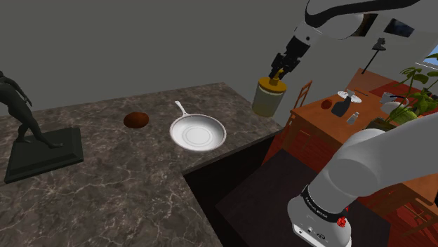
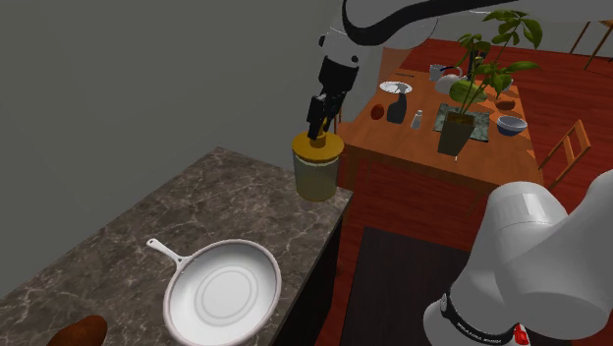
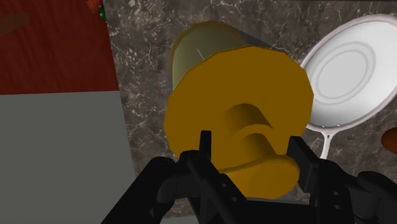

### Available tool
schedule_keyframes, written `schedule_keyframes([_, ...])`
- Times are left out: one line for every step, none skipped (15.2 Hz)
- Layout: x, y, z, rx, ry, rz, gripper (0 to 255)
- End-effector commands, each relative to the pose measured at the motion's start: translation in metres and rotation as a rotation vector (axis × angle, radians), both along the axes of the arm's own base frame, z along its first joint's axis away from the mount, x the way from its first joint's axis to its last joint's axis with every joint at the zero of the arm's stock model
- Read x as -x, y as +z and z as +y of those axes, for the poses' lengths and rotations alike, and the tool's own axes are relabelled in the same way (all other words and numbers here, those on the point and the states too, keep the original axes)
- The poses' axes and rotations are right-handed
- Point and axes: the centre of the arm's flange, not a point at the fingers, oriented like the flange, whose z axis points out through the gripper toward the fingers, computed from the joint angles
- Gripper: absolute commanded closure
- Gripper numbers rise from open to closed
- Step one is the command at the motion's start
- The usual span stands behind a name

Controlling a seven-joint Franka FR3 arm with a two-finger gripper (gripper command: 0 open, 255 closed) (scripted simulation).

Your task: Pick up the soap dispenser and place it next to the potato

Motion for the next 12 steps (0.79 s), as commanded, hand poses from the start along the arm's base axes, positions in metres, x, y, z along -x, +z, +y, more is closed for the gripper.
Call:
schedule_keyframes([0.0, 0.011, -0.001, 0.0, 0.0, 0.0, 255])
schedule_keyframes([0.0, 0.016, -0.001, 0.0, 0.0, 0.0, 255])
schedule_keyframes([0.0, 0.021, -0.001, 0.0, 0.0, 0.0, 255])
schedule_keyframes([0.0, 0.027, -0.001, 0.0, 0.0, 0.0, 255])
schedule_keyframes([0.0, 0.032, -0.001, 0.0, 0.0, 0.0, 255])
schedule_keyframes([0.0, 0.037, -0.001, 0.0, 0.0, 0.0, 255])
schedule_keyframes([0.0, 0.043, -0.001, 0.0, 0.0, 0.0, 255])
schedule_keyframes([0.0, 0.048, -0.001, 0.0, 0.0, 0.0, 255])
schedule_keyframes([0.0, 0.053, -0.001, 0.0, 0.0, 0.0, 255])
schedule_keyframes([0.0, 0.058, -0.001, 0.0, 0.0, 0.0, 255])
schedule_keyframes([0.0, 0.064, -0.001, 0.0, 0.0, 0.0, 255])
schedule_keyframes([0.0, 0.069, -0.001, 0.0, 0.0, 0.0, 255])
